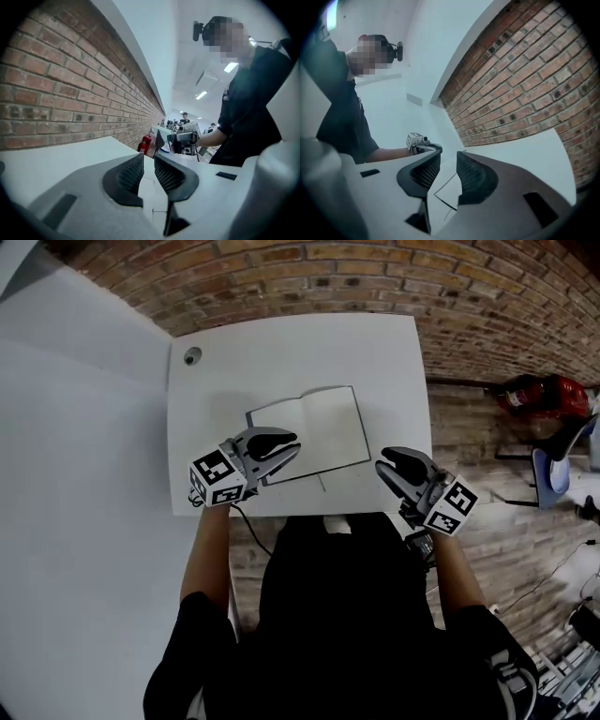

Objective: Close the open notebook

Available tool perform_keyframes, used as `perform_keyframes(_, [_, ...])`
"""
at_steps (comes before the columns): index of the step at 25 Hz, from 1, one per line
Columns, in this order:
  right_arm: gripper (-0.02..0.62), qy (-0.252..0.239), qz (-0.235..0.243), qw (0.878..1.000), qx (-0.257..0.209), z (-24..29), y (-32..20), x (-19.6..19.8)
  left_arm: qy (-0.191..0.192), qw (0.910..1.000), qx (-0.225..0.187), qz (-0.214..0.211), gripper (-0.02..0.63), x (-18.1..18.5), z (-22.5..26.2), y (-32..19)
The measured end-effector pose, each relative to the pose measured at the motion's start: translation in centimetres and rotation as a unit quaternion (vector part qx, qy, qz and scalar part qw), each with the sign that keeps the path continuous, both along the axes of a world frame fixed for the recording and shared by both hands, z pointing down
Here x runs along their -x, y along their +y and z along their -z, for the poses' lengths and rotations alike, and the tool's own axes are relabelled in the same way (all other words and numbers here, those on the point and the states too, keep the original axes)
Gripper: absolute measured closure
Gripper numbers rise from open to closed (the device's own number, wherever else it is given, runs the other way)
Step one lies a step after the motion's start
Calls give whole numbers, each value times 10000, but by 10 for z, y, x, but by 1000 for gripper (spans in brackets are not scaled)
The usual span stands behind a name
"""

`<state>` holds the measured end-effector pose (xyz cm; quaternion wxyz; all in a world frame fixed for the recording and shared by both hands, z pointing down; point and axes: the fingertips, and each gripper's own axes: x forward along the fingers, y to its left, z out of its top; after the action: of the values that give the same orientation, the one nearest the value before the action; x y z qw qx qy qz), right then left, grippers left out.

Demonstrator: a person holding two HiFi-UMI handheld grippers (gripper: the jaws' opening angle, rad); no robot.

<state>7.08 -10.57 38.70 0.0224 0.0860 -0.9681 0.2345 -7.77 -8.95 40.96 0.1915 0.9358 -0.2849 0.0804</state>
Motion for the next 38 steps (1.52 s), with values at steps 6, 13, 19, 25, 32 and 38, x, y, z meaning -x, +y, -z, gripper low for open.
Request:
perform_keyframes(6, [489, 264, -504, 9982, 193, -11, -9, 17, -130, 9981, 194, -574, 529, 38, -18, -39])
perform_keyframes(13, [444, 532, -811, 9935, 590, -28, -3, 23, -484, 9894, 554, -1251, 465, 43, -54, -74])
perform_keyframes(19, [439, 857, -898, 9885, 861, -49, -5, 10, -679, 9808, 901, -1591, 443, 26, -79, -106])
perform_keyframes(25, [439, 1055, -839, 9846, 1109, -78, -25, 9, -1009, 9669, 1358, -1908, 423, 3, -120, -136])
perform_keyframes(32, [415, 1514, -752, 9716, 1657, -126, -47, 10, -1271, 9468, 1980, -2196, 407, -17, -168, -152])
perform_keyframes(38, [393, 1758, -652, 9624, 1966, -153, -57, 7, -1679, 9270, 2267, -2472, 407, -30, -196, -148])
